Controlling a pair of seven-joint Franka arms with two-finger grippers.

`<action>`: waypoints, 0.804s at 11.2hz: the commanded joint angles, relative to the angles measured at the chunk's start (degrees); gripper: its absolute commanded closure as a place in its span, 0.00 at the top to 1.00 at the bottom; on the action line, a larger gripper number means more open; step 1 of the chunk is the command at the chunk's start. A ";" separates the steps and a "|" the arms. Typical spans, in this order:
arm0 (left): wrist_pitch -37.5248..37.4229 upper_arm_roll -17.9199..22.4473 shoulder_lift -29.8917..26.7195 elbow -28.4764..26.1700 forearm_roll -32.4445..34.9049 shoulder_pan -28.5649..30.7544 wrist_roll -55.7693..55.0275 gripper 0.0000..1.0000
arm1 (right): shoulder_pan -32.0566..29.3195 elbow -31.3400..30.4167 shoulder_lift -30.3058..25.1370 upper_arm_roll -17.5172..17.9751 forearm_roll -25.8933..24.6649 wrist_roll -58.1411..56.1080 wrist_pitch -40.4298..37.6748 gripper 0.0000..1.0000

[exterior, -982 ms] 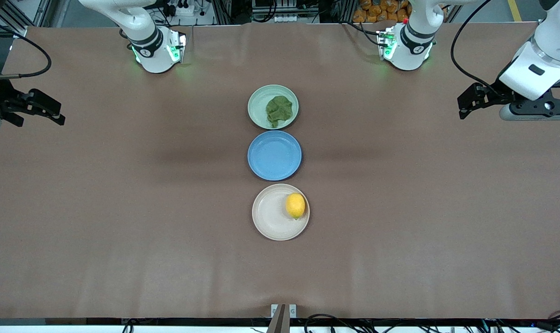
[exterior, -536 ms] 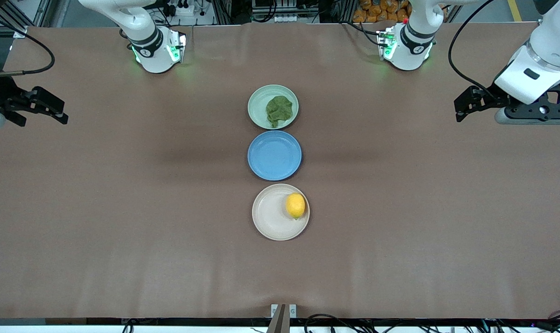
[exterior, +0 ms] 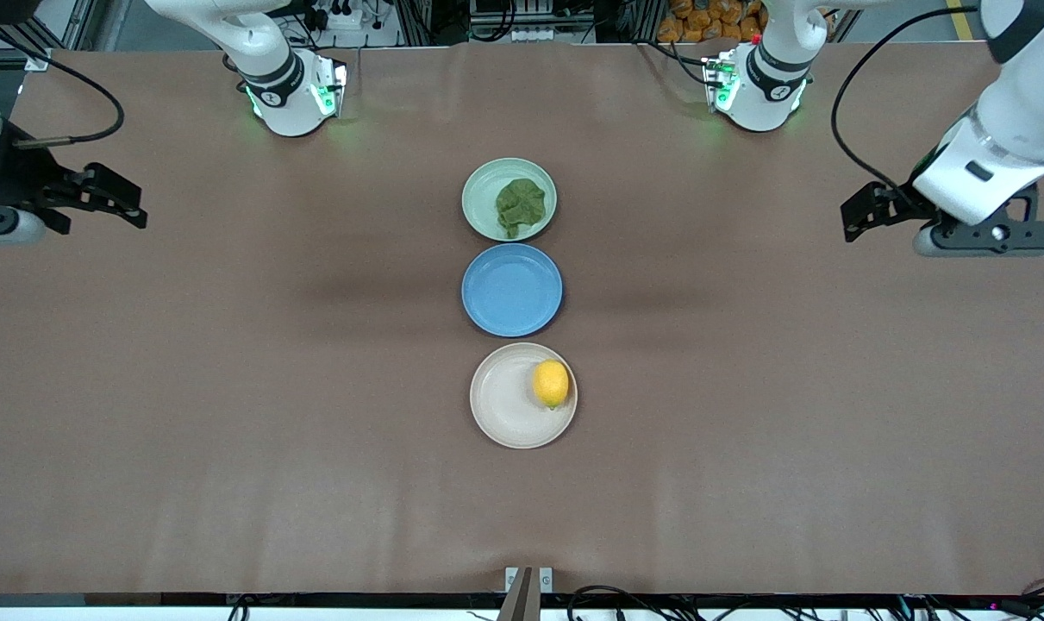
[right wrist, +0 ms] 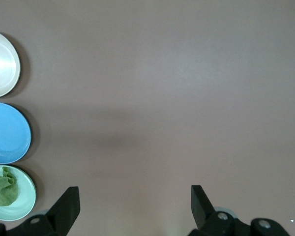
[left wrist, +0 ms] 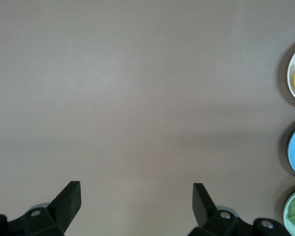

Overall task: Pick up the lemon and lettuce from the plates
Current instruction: 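Reach the left gripper to the lemon while the right gripper reaches the lettuce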

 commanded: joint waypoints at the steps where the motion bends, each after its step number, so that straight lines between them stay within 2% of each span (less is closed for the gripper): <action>1: 0.82 -0.73 8.97 7.03 -4.16 -1.43 -5.82 1.00 | 4.86 -3.07 -0.11 2.87 0.20 10.54 0.85 1.00; 3: 1.95 -1.35 15.21 12.74 -4.34 -3.53 -8.72 1.00 | 7.40 -6.84 -0.28 6.57 1.77 18.98 5.40 1.00; 4: 5.53 -1.35 17.50 13.55 -4.34 -5.20 -11.69 1.00 | 8.47 -9.56 -0.37 8.15 3.70 23.46 7.78 1.00; 6: 14.49 -1.35 21.20 13.65 -4.34 -8.89 -21.60 1.00 | 8.56 -15.18 -0.37 15.33 4.16 32.25 13.83 1.00; 9: 23.82 -0.74 27.70 14.78 -3.73 -14.51 -26.82 1.00 | 8.65 -22.84 -0.37 24.74 4.07 43.35 26.14 1.00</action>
